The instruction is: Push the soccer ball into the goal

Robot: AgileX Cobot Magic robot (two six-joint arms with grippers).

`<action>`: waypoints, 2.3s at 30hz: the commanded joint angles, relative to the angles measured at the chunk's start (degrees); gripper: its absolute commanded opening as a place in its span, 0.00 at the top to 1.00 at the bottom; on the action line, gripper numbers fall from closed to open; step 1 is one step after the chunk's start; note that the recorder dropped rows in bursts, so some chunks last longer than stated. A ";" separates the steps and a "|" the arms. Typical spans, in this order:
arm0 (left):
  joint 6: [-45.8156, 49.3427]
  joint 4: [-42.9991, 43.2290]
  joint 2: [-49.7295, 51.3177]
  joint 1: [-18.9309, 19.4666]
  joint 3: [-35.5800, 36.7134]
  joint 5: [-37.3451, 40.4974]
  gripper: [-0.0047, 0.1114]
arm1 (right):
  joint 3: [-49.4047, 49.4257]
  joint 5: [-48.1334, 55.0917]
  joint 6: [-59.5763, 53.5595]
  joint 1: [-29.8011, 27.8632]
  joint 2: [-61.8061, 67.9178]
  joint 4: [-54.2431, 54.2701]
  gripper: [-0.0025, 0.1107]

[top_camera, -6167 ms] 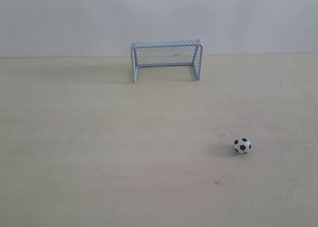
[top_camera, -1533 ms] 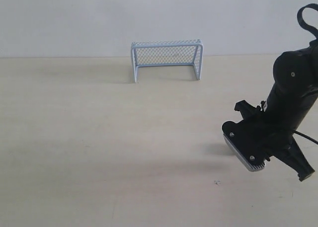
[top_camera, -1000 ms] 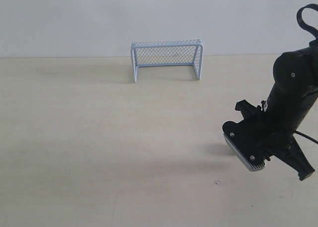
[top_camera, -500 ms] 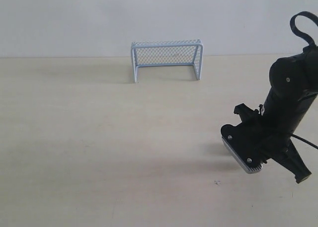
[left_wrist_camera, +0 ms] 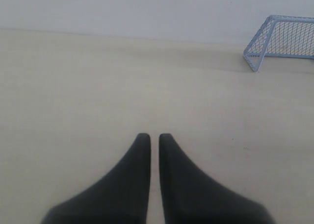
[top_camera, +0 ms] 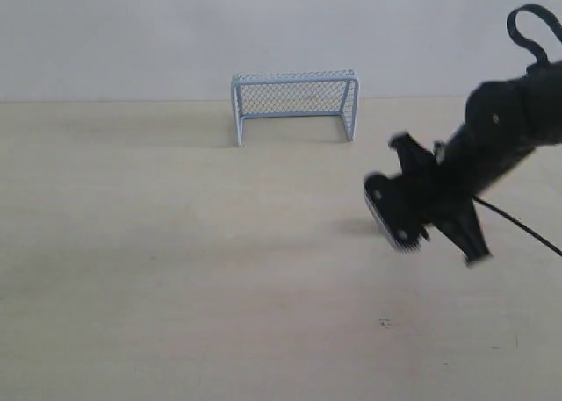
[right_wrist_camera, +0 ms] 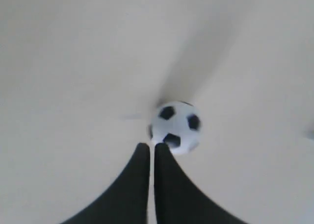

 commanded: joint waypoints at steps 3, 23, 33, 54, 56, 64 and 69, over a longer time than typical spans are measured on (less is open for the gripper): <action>-0.59 -0.43 -0.13 0.11 -0.21 -0.70 0.91 | -10.39 -5.96 -2.51 0.72 -4.83 17.87 0.98; -0.59 -0.28 -0.13 0.11 -0.21 -0.70 0.91 | 6.24 4.20 3.75 0.55 -16.28 13.79 0.98; -0.59 -0.28 -0.13 0.11 -0.21 -0.70 0.91 | 9.22 6.42 5.89 0.55 -21.00 13.79 0.98; -0.59 -0.28 -0.13 0.11 -0.21 -0.70 0.91 | 11.13 18.39 20.41 2.13 -28.37 13.89 0.98; -0.59 -0.28 -0.13 0.11 -0.21 -0.70 0.91 | 11.27 20.79 20.67 2.89 -29.52 13.75 0.98; -0.59 -0.28 -0.13 0.11 -0.21 -0.70 0.91 | 11.27 22.56 37.66 7.54 -35.98 14.27 0.98; -0.59 -0.28 -0.13 0.11 -0.21 -0.70 0.91 | 11.27 22.34 44.31 7.54 -39.47 14.66 0.98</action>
